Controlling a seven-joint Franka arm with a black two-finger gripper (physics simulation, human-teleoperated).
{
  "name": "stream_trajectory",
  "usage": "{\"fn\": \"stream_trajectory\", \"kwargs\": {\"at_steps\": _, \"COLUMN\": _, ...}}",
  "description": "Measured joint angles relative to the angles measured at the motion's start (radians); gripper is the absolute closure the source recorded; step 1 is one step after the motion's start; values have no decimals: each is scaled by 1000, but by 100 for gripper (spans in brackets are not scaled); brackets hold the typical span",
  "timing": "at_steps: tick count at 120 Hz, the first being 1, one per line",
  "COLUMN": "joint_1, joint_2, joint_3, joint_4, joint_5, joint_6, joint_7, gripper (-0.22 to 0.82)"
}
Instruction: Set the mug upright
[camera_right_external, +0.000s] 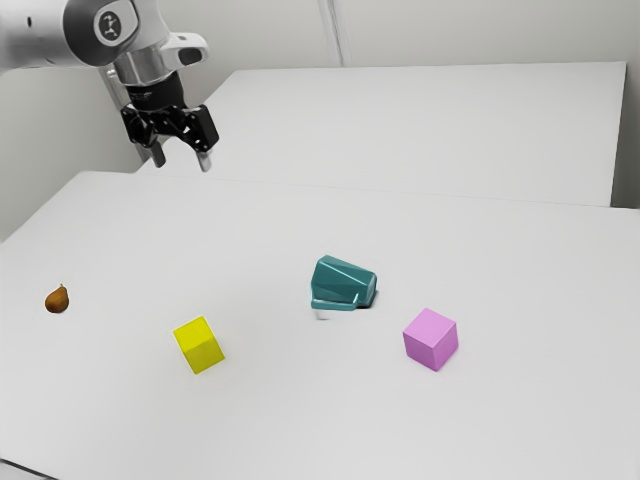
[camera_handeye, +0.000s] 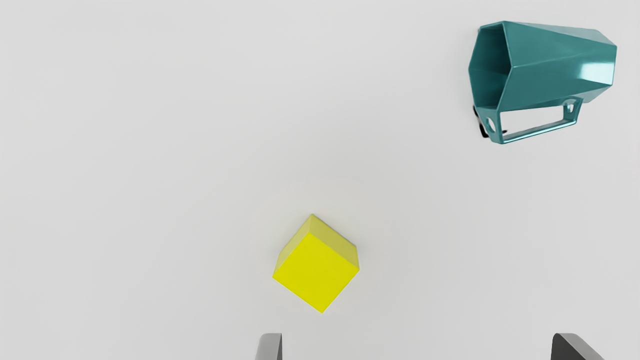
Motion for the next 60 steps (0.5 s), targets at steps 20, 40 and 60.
{"fn": "stream_trajectory", "kwargs": {"at_steps": 20, "joint_1": -2, "joint_2": 15, "joint_3": -2, "joint_4": 15, "joint_5": 0, "joint_6": 0, "joint_7": 0, "gripper": 2}}
{"fn": "stream_trajectory", "kwargs": {"at_steps": 40, "joint_1": -4, "joint_2": 73, "joint_3": -2, "joint_4": 65, "joint_5": 1, "joint_6": 0, "joint_7": 1, "gripper": 2}}
{"fn": "stream_trajectory", "kwargs": {"at_steps": 60, "joint_1": 3, "joint_2": 106, "joint_3": 22, "joint_4": 62, "joint_5": -48, "joint_6": 42, "joint_7": 19, "gripper": 2}}
